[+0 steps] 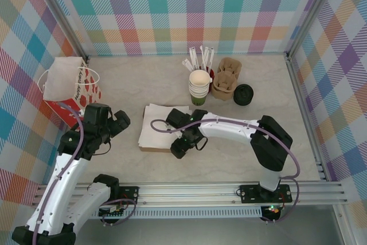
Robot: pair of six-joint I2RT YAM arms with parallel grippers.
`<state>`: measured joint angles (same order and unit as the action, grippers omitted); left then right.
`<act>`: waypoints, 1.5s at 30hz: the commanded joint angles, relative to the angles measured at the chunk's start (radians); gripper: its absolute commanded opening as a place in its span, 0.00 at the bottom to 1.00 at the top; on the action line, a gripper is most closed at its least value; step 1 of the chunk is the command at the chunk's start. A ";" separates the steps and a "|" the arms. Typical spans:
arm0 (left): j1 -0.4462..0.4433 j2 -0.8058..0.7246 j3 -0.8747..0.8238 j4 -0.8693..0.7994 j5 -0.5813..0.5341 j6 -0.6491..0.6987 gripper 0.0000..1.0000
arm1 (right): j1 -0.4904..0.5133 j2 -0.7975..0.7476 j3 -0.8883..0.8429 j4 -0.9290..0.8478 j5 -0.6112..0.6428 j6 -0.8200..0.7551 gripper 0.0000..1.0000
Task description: Pack the takeout coffee
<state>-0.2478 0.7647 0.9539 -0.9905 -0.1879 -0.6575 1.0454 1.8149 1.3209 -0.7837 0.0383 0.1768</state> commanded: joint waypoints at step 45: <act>-0.011 0.033 0.178 -0.091 -0.110 0.027 1.00 | -0.182 0.753 1.155 -0.175 0.063 0.168 0.80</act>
<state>-0.2478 0.7921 1.1271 -1.0969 -0.3176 -0.6350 0.8700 2.5484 2.4367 -0.9615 0.0978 0.3332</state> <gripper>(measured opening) 0.999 0.801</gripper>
